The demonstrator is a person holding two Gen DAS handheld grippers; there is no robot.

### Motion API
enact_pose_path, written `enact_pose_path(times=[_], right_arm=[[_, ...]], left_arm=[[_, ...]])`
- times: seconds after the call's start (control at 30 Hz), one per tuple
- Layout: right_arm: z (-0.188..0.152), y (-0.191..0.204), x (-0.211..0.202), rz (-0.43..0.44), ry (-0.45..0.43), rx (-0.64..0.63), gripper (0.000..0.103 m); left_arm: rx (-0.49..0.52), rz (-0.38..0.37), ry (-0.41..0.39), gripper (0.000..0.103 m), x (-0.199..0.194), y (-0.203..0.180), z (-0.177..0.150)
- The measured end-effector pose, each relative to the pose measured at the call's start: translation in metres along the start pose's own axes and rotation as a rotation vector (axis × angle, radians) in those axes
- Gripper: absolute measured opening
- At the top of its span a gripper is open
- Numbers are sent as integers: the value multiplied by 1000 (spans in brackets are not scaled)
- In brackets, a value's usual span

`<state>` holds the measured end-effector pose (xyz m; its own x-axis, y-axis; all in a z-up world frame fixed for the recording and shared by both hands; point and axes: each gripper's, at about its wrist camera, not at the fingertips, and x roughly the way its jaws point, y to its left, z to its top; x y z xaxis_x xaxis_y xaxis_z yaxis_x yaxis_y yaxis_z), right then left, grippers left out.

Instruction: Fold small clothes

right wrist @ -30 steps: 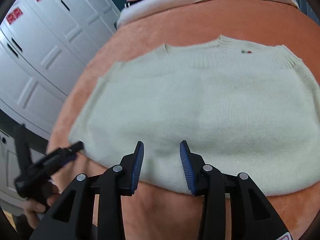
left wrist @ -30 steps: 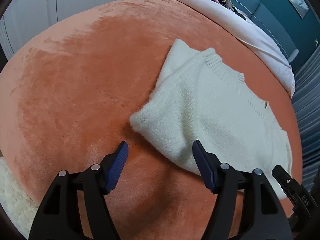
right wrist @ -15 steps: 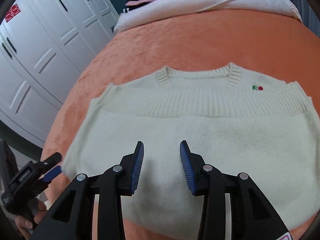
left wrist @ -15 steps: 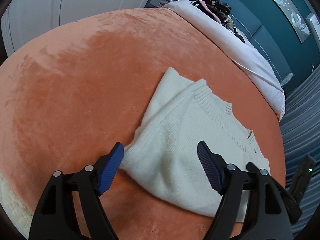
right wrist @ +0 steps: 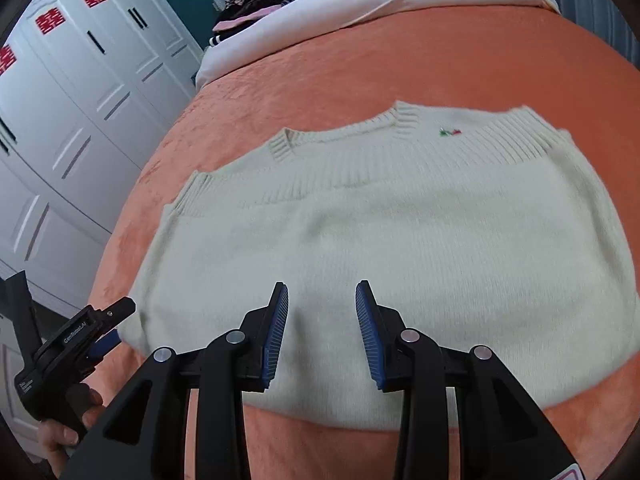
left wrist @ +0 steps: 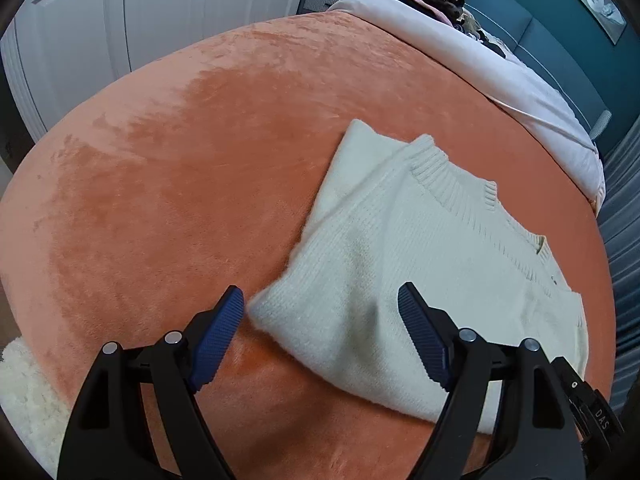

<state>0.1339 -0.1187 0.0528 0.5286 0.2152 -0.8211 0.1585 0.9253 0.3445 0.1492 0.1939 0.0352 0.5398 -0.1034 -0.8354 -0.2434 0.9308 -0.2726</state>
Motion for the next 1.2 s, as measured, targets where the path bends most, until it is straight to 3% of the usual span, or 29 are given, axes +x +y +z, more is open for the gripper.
enact_pose_path(times=[0.17,0.33,0.37,0.4,0.43,0.53,0.6,0.63,0.73,0.8,0.87,0.9,0.97,1.03,1.2], right_arm=[[-15,-35,-36,-107,-69,-3,35],[-16,-119,-64,-222,-130,146,35],[-18,-137,-57,-283,-106,154,27],[-22,-150,-47,-291,-67,149,15],[-26,-162,-39,-269,-44,145,13],[-24,-160,-48,-257,-50,150,14],[-21,-148,-60,-254,-88,152,26],[-18,-140,-66,-237,-106,147,26],[-7,-109,-70,-160,-124,115,26],[4,-85,-64,-153,-127,42,26],[15,-74,-59,-215,-160,-24,29],[21,-78,-57,-238,-168,-17,38],[38,-100,-57,-238,-178,52,50],[51,-124,-56,-251,-182,99,53],[89,-162,-23,-208,-99,151,59]], left_arm=[[12,11,7,77,-7,3,-9],[22,44,10,77,-7,4,-19],[24,53,11,77,-5,4,-21],[25,66,13,77,-3,4,-23],[22,82,24,77,-1,5,-25],[-62,30,50,77,-4,19,-29],[-159,-23,38,81,-9,33,-30],[-215,-45,30,87,-11,41,-31],[-335,-94,61,87,-2,55,-32],[-359,-92,65,87,1,57,-28],[-343,-97,53,87,-3,52,-23],[-327,-103,34,87,-8,50,-19],[-259,-114,-23,87,-19,40,-6],[-167,-132,-64,90,-21,22,15],[-34,-170,1,94,28,-27,72]])
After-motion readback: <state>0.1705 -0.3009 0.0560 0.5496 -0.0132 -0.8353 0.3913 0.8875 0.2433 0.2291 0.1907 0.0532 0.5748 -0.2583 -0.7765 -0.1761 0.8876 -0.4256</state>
